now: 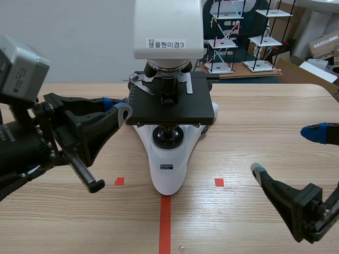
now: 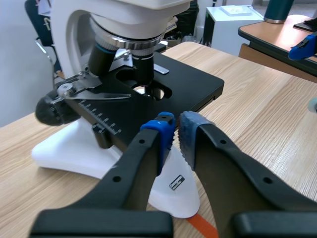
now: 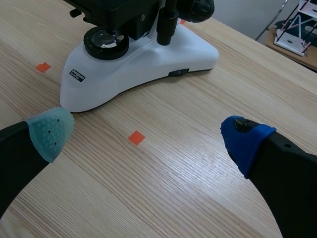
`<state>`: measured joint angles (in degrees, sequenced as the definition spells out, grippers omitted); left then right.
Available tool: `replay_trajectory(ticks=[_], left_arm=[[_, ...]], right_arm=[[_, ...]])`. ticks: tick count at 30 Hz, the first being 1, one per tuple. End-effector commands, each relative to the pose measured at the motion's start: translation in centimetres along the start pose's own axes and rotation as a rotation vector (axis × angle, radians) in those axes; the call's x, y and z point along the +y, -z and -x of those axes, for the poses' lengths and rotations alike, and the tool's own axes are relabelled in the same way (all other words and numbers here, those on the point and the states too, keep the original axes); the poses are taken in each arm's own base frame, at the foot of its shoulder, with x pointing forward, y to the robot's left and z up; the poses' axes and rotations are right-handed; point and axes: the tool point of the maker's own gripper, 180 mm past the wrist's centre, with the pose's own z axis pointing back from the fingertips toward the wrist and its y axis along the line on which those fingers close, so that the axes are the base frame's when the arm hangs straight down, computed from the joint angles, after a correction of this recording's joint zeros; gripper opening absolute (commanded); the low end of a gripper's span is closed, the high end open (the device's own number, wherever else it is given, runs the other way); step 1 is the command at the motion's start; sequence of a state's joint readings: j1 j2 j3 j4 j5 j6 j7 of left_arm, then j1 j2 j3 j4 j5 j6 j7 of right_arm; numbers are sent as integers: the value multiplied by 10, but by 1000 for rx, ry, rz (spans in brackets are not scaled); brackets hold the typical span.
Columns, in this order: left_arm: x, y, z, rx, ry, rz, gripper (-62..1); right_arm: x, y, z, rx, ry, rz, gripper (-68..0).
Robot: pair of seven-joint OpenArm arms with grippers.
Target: Point at the objective lens
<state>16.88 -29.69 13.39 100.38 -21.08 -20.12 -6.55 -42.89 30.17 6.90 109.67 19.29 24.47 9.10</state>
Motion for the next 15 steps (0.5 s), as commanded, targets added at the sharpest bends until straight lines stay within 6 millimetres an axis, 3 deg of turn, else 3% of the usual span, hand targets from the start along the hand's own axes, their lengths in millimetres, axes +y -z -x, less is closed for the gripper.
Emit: replay_trajectory(ticks=[1,8,15], left_arm=[[-1,5,-3,-18,-12,8,-570],[4,29,5,-14,-21,8,-569],[10,48,-1,-41,-17,4,-569]], right_arm=[[0,0,-8,-26,-7,-2,4],[0,0,-8,-26,-7,-2,4],[0,0,-8,-26,-7,-2,4]])
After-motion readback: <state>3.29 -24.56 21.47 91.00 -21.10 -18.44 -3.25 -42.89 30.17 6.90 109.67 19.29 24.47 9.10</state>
